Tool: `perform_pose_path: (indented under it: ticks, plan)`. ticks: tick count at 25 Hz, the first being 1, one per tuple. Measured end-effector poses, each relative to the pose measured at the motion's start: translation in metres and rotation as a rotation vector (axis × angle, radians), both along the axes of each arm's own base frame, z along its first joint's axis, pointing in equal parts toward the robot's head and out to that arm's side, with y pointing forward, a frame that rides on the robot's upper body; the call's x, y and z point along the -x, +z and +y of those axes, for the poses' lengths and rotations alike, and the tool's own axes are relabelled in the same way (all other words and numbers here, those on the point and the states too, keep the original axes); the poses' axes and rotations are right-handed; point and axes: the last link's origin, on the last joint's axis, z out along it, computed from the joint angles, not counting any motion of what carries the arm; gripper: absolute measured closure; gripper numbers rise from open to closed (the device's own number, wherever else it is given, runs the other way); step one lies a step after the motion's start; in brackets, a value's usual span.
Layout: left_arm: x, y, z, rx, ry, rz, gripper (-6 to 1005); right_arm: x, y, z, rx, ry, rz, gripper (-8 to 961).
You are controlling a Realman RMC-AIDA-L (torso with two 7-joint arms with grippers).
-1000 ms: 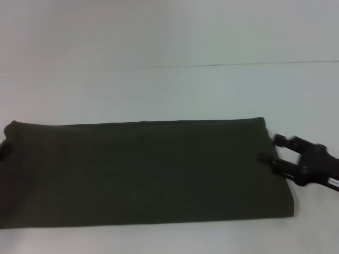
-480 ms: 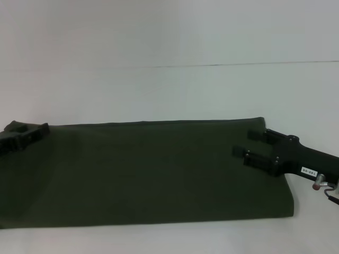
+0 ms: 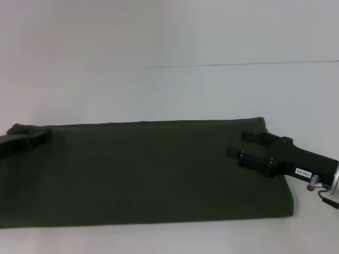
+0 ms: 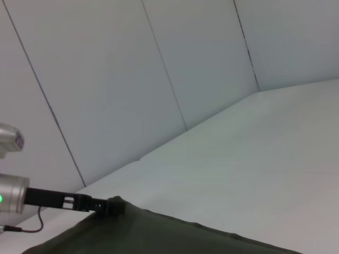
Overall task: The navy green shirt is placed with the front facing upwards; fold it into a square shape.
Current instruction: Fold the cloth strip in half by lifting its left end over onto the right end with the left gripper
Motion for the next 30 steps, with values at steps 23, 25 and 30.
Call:
perform_pose_path:
  ticks: [23,25,30]
  plan:
    - [0.014,0.062,-0.057,-0.038,0.078,-0.177,290,0.012,-0.005,0.013,0.011,0.012,0.002,188]
    - [0.016,0.064,-0.062,-0.042,0.084,-0.177,291,0.013,-0.006,0.014,0.013,0.013,0.001,188]
    - [0.018,0.060,-0.071,0.026,0.080,-0.128,292,0.014,-0.007,0.016,0.015,0.011,-0.010,189]
